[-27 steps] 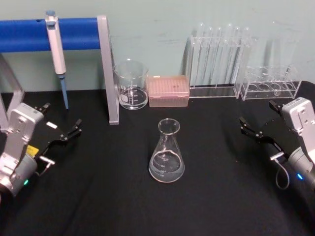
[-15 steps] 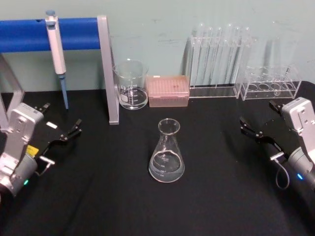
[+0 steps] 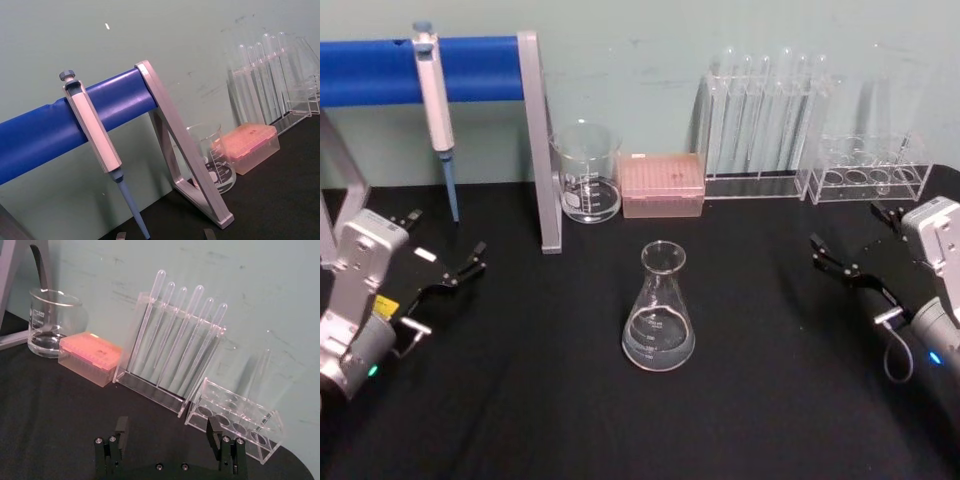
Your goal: Grasp the erlenmeyer flask with one hand, shake it three times, then place it back.
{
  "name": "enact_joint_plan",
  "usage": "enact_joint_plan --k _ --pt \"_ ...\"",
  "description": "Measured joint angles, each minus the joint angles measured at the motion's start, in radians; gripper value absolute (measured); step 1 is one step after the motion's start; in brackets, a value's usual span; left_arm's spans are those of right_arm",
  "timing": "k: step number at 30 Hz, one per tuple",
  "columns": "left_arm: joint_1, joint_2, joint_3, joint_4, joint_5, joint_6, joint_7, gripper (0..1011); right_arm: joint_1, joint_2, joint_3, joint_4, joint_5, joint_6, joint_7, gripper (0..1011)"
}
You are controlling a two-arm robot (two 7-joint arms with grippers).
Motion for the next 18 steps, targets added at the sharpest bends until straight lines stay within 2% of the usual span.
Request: enact_joint_plan --k 5,18 --pt "0.0 0.0 0.0 0.0 0.0 0.0 0.0 1001 -0.017 0.001 0.024 -0.009 0.019 -0.018 0.028 1000" --pt "0.0 0.0 0.0 0.0 0.0 0.0 0.0 1001 -0.095 0.035 0.099 -0.069 0.139 -0.06 0.176 1000"
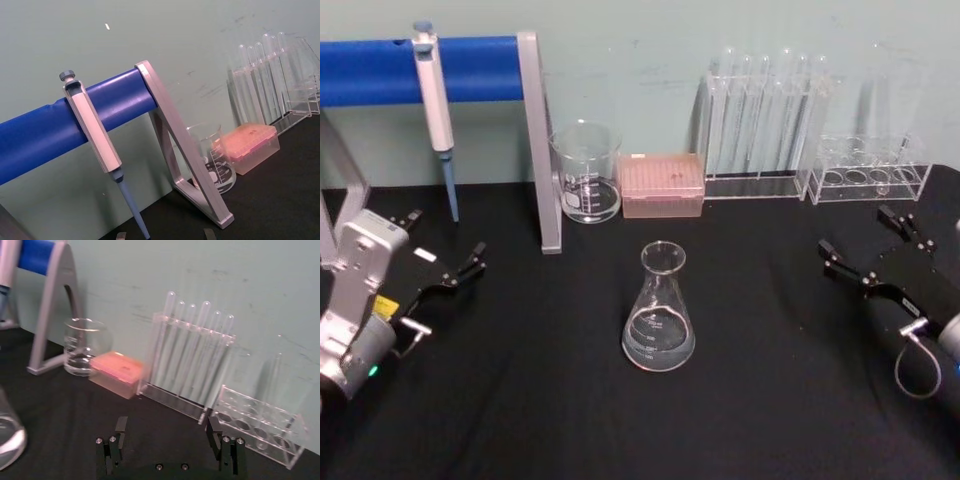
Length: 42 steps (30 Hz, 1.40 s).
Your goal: Grasp the erlenmeyer flask with one hand, shake it three times, then place it back.
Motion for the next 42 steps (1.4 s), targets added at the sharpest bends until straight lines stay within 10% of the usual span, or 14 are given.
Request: enact_joint_plan --k 15,42 --pt "0.0 0.0 0.0 0.0 0.0 0.0 0.0 1001 -0.032 0.007 0.011 -0.042 0.085 -0.005 0.189 1000" --pt "0.0 0.0 0.0 0.0 0.0 0.0 0.0 1001 0.124 -0.113 -0.087 0.074 0.096 -0.014 0.506 1000"
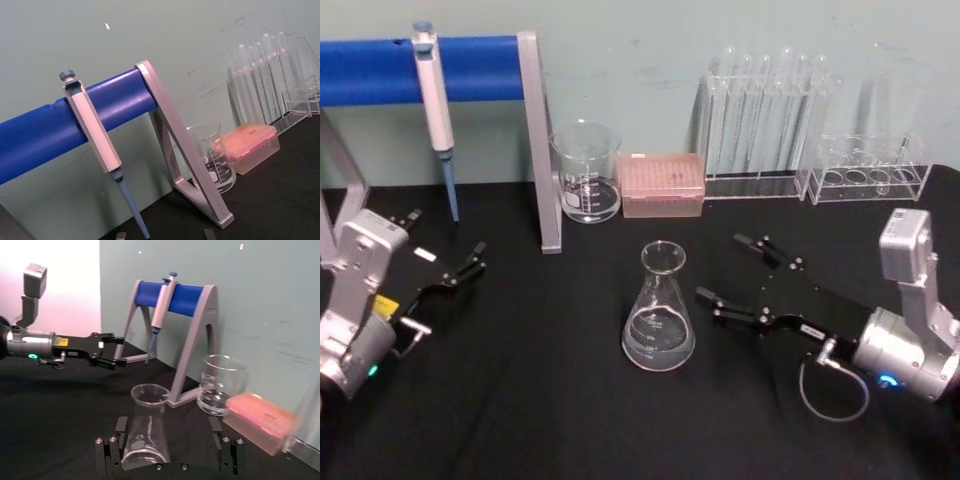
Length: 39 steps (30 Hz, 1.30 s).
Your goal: Grasp the erlenmeyer flask with one hand, shake it three times, then place it back.
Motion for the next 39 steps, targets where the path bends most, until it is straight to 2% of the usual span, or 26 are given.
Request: enact_joint_plan --k 14,39 --pt "0.0 0.0 0.0 0.0 0.0 0.0 0.0 1001 0.089 -0.058 -0.059 0.102 0.021 0.023 0.074 1000" --pt "0.0 0.0 0.0 0.0 0.0 0.0 0.0 1001 0.216 -0.137 -0.124 0.263 0.016 0.035 0.107 1000"
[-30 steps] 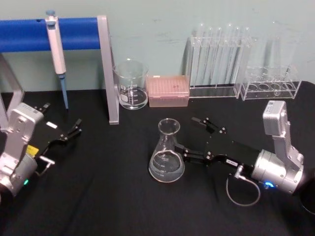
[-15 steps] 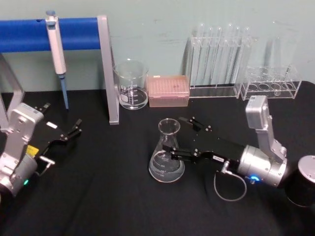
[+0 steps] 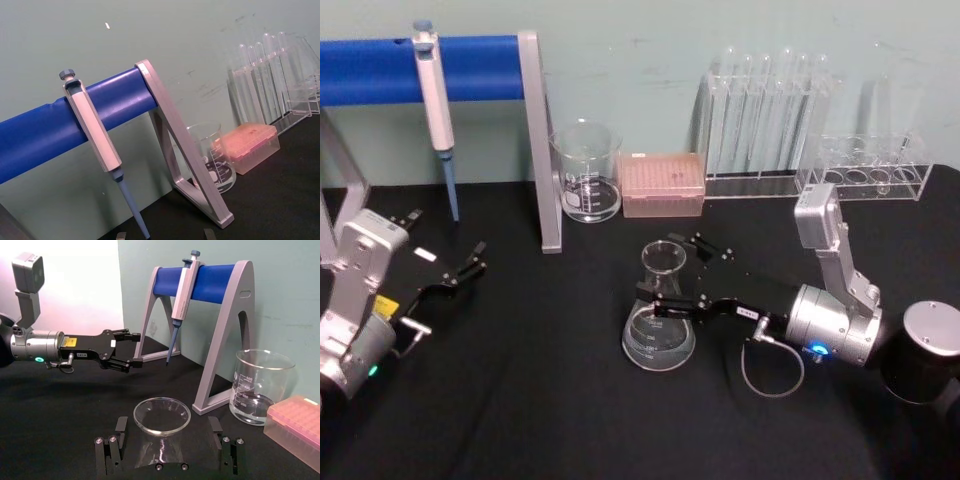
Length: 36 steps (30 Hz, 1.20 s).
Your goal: Grasp the erlenmeyer flask with one hand, shake it three times, then place it back.
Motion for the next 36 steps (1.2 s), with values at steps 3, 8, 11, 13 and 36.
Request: enact_joint_plan --k 3,8,11,13,36 --pt "0.0 0.0 0.0 0.0 0.0 0.0 0.0 1001 0.009 -0.005 -0.004 0.012 -0.004 0.002 0.0 1000" --pt "0.0 0.0 0.0 0.0 0.0 0.0 0.0 1001 0.018 -0.01 -0.009 0.023 -0.008 0.007 -0.001 1000" --pt "0.0 0.0 0.0 0.0 0.0 0.0 0.0 1001 0.022 -0.012 -0.012 0.025 -0.013 0.011 -0.004 1000" --pt "0.0 0.0 0.0 0.0 0.0 0.0 0.0 1001 0.024 -0.013 -0.014 0.026 -0.017 0.015 -0.009 1000" --pt "0.0 0.0 0.0 0.0 0.0 0.0 0.0 1001 0.023 -0.012 -0.014 0.022 -0.02 0.02 -0.015 1000"
